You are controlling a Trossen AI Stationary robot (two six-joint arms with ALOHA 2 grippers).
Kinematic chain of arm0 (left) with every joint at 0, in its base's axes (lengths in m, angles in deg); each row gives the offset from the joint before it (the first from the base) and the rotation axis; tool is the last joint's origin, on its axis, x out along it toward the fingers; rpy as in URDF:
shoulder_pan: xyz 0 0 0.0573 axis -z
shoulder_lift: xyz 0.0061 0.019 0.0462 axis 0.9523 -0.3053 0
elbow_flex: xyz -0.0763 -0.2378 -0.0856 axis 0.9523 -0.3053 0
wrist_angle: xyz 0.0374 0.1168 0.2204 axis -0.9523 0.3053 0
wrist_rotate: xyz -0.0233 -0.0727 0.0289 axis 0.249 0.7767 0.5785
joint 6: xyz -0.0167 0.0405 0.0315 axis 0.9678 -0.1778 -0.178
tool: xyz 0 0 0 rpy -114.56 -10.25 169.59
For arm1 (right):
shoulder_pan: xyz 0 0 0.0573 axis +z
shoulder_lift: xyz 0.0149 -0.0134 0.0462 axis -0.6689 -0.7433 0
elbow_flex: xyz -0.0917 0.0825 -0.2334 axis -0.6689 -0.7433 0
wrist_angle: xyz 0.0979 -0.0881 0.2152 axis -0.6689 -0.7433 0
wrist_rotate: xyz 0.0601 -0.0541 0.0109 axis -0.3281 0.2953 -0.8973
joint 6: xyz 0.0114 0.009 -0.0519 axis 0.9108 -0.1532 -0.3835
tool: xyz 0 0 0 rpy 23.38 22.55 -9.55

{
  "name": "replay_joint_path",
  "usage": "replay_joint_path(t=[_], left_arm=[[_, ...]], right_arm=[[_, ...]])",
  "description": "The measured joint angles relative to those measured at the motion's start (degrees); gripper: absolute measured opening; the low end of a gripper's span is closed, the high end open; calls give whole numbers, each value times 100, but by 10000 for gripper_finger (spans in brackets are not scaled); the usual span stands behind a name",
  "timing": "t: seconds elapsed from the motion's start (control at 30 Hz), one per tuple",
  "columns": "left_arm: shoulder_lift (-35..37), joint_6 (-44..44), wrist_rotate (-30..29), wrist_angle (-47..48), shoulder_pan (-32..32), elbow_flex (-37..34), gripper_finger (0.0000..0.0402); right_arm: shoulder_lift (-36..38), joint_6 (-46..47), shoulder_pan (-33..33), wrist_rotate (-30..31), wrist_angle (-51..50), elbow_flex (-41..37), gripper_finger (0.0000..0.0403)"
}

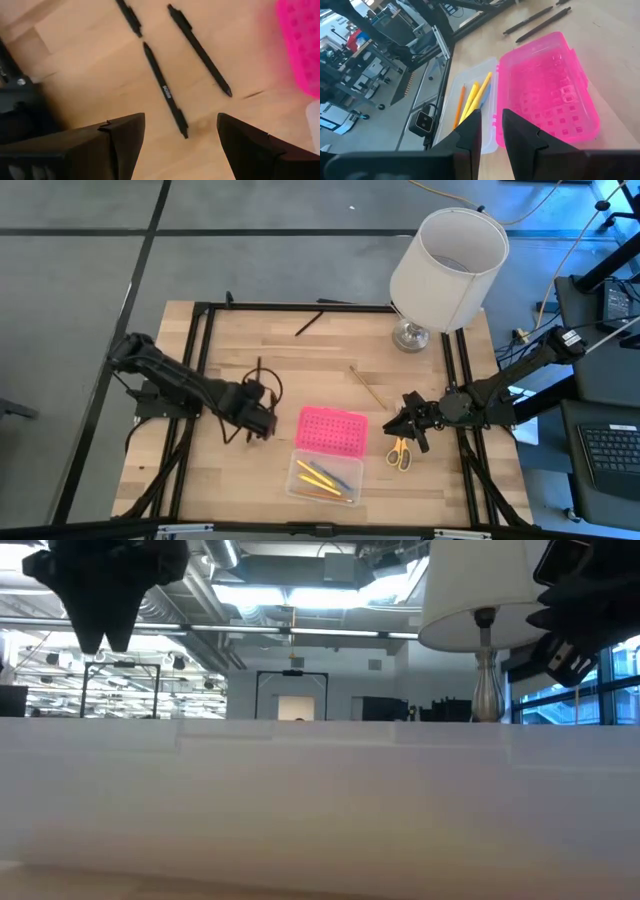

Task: Pick & place school supplies into a supply box
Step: Put the black pen into the pink supply box

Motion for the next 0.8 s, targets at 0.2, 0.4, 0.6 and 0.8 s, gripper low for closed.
replay_joint_path(t=[0.2,0.4,0.6,0.8], left_arm=[[-28,328,45,47,164,-597,239],[667,1054,384,-864,197,-1643,239],[873,1541,463,-2084,298,-2222,239],[515,1670,475,-2643,298,-2378,239]], right_arm=[[0,-29,0,-147,10,0,83],[0,5,0,-155,4,0,83],[0,149,0,-297,4,0,83],[0,142,0,-297,31,0,83]])
